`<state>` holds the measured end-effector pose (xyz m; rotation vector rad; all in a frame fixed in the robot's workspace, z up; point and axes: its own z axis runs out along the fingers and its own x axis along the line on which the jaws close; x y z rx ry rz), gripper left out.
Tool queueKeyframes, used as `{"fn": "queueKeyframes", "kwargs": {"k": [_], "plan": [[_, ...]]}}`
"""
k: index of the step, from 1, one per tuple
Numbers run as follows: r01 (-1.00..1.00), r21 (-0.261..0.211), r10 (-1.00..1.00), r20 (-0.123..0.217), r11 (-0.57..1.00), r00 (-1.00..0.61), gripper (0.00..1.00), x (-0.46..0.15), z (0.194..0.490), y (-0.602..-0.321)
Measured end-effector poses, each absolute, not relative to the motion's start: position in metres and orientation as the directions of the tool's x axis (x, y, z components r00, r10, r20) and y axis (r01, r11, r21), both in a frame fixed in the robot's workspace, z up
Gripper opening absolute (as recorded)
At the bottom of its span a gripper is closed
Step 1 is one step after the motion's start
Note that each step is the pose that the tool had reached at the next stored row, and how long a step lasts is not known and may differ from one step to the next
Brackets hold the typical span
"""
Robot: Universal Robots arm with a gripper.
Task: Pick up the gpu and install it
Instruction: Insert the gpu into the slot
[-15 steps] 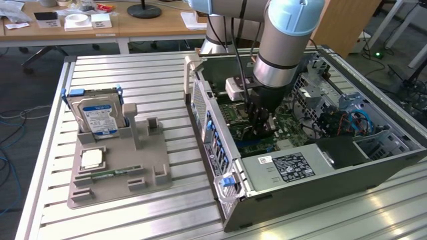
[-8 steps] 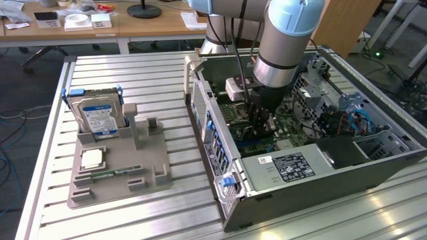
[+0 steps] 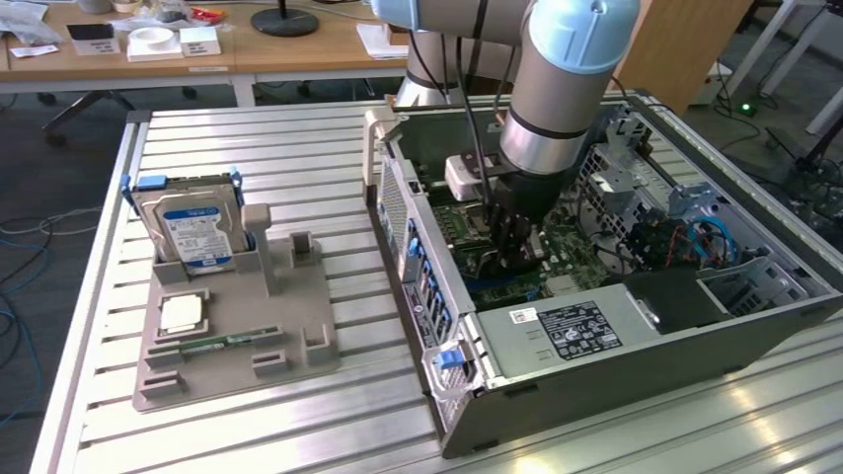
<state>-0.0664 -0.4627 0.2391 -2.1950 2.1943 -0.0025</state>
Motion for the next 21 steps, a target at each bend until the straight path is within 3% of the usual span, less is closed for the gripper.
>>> {"fn": "queueKeyframes", "kwargs": {"k": [21], "plan": [[-1.0, -0.028, -1.0, -0.026, 0.0, 0.001, 0.26, -0.0669, 0.2349, -0.4626]]}}
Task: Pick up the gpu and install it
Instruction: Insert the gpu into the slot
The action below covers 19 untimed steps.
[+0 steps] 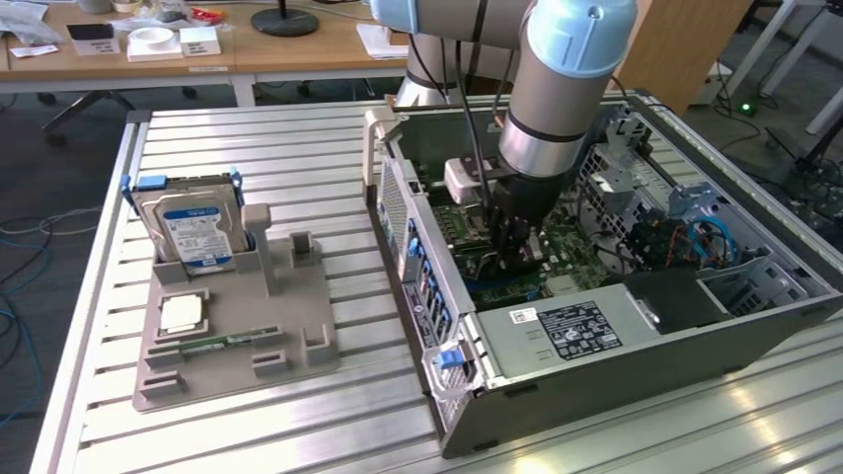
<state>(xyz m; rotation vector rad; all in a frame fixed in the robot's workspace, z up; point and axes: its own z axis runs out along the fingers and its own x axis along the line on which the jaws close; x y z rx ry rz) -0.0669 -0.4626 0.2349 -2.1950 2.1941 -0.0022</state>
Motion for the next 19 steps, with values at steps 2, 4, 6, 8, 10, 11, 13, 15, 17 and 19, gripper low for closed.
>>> {"fn": "queueKeyframes", "kwargs": {"k": [2, 4, 6, 8, 10, 11, 13, 15, 17, 19], "plan": [[-1.0, -0.028, -1.0, -0.026, 0.0, 0.001, 0.26, -0.067, 0.2348, -0.4626], [-1.0, -0.028, -1.0, -0.026, 0.0, 0.001, 0.26, -0.067, 0.2348, -0.4626], [-1.0, -0.028, -1.0, -0.026, 0.0, 0.001, 0.26, -0.067, 0.2348, -0.4626], [-1.0, -0.028, -1.0, -0.026, 0.0, 0.001, 0.26, -0.067, 0.2348, -0.4626], [-1.0, -0.028, -1.0, -0.026, 0.0, 0.001, 0.26, -0.067, 0.2348, -0.4626], [-1.0, -0.028, -1.0, -0.026, 0.0, 0.001, 0.26, -0.067, 0.2348, -0.4626], [-1.0, -0.028, -1.0, -0.026, 0.0, 0.001, 0.26, -0.067, 0.2348, -0.4626], [-1.0, -0.028, -1.0, -0.026, 0.0, 0.001, 0.26, -0.067, 0.2348, -0.4626], [-1.0, -0.028, -1.0, -0.026, 0.0, 0.001, 0.26, -0.067, 0.2349, -0.4626], [-1.0, -0.028, -1.0, -0.026, 0.0, 0.001, 0.26, -0.067, 0.2348, -0.4626]]}}
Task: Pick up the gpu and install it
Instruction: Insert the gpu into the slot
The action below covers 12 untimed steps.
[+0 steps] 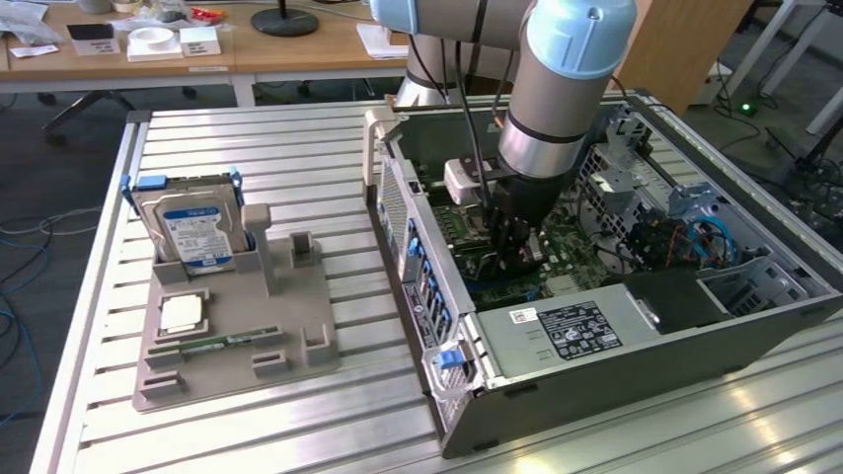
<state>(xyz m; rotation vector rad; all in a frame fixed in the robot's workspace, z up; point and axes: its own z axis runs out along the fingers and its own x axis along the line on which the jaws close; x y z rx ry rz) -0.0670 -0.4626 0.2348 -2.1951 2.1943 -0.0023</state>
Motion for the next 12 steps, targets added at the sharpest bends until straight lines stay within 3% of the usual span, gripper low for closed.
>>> {"fn": "queueKeyframes", "kwargs": {"k": [12], "plan": [[-1.0, -0.028, -1.0, -0.026, 0.0, 0.001, 0.26, -0.067, 0.2344, -0.4626]]}}
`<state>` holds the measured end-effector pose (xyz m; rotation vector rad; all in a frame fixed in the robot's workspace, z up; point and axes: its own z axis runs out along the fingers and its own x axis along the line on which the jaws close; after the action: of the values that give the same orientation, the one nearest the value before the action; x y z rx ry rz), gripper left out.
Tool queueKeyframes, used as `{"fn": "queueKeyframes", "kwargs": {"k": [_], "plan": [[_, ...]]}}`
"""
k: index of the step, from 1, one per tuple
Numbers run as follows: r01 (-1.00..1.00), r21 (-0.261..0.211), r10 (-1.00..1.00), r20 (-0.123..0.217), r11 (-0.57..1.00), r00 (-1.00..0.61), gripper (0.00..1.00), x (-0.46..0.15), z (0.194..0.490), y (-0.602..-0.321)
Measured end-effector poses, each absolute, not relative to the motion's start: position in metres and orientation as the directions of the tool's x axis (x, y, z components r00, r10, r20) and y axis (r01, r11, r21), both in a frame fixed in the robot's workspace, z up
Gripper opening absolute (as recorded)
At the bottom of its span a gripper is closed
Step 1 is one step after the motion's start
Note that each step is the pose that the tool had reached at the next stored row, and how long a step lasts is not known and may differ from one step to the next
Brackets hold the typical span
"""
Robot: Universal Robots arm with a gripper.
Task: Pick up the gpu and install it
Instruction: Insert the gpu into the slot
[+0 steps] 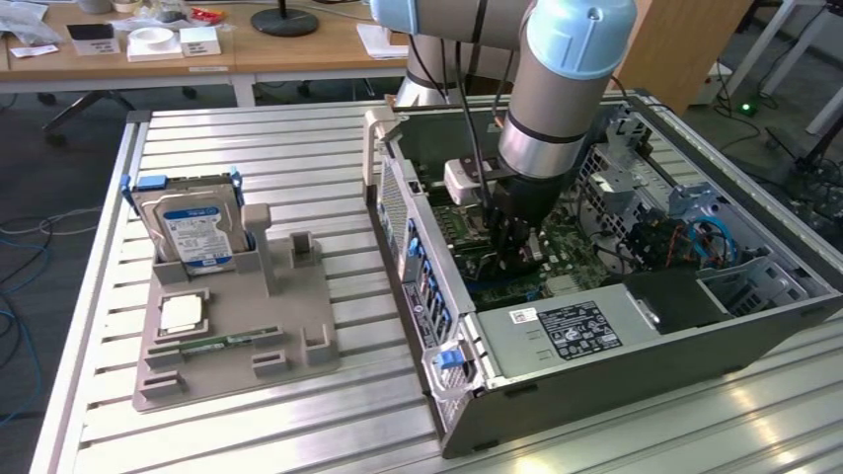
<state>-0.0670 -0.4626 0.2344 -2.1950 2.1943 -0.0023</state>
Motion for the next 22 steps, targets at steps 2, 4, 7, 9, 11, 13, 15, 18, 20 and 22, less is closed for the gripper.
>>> {"fn": "queueKeyframes", "kwargs": {"k": [2, 4, 7, 9, 11, 13, 15, 18, 20, 22], "plan": [[-1.0, -0.027, -1.0, -0.027, 0.0, 0.0, 0.26, -0.067, 0.234, -0.463], [-1.0, -0.028, -1.0, -0.026, 0.0, 0.0, 0.33, -0.067, 0.234, -0.463], [-1.0, -0.028, -1.0, -0.026, 0.0, 0.001, 0.39, -0.067, 0.234, -0.463], [-1.0, -0.028, -1.0, -0.026, 0.0, 0.001, 0.45, -0.067, 0.234, -0.463], [-1.0, -0.028, -1.0, -0.026, 0.0, 0.001, 0.45, -0.067, 0.234, -0.463], [-1.0, -0.028, -1.0, -0.026, 0.0, 0.001, 0.45, -0.067, 0.234, -0.463], [-1.0, -0.028, -1.0, -0.026, 0.0, 0.001, 0.45, -0.067, 0.236, -0.463], [-1.0, -0.028, -1.0, -0.026, 0.0, 0.001, 0.45, -0.067, 0.242, -0.463], [-1.0, -0.028, -1.0, -0.026, 0.0, 0.001, 0.45, -0.067, 0.247, -0.463], [-1.0, -0.028, -1.0, -0.026, 0.0, 0.001, 0.45, -0.067, 0.252, -0.463]]}}
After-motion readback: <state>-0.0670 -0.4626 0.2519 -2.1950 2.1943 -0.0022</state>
